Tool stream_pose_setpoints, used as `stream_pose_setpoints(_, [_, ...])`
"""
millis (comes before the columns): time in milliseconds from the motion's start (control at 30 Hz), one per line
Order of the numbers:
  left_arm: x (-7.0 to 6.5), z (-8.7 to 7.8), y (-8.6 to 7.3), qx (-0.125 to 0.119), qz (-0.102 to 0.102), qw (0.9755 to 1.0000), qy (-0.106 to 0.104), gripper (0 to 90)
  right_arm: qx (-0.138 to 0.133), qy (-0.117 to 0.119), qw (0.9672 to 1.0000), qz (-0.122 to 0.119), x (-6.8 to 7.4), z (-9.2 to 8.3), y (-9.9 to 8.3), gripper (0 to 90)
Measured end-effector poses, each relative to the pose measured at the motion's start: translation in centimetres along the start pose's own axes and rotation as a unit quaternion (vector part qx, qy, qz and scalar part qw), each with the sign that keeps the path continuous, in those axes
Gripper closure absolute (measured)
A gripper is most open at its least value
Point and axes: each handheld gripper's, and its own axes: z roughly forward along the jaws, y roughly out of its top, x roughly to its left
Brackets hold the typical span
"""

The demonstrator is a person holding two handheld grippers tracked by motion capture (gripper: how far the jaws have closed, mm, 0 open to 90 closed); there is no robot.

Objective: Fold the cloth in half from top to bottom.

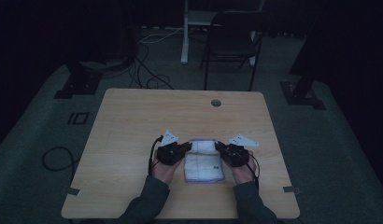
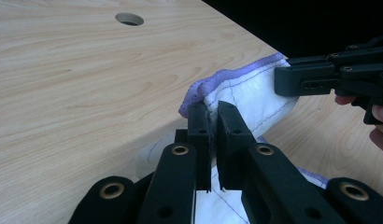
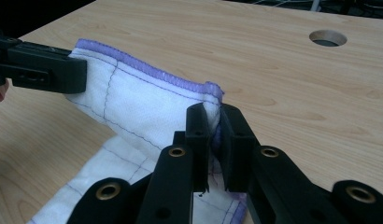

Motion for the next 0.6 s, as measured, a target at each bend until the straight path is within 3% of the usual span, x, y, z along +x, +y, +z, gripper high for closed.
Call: stream_pose_setpoints(600, [-0.79,-0.67,-0.97,0.000,0.000,1.0000,-0.005,86.2,0.003,0.006,1.0000,0.001,0.57,-0.73,-1.05,83.8])
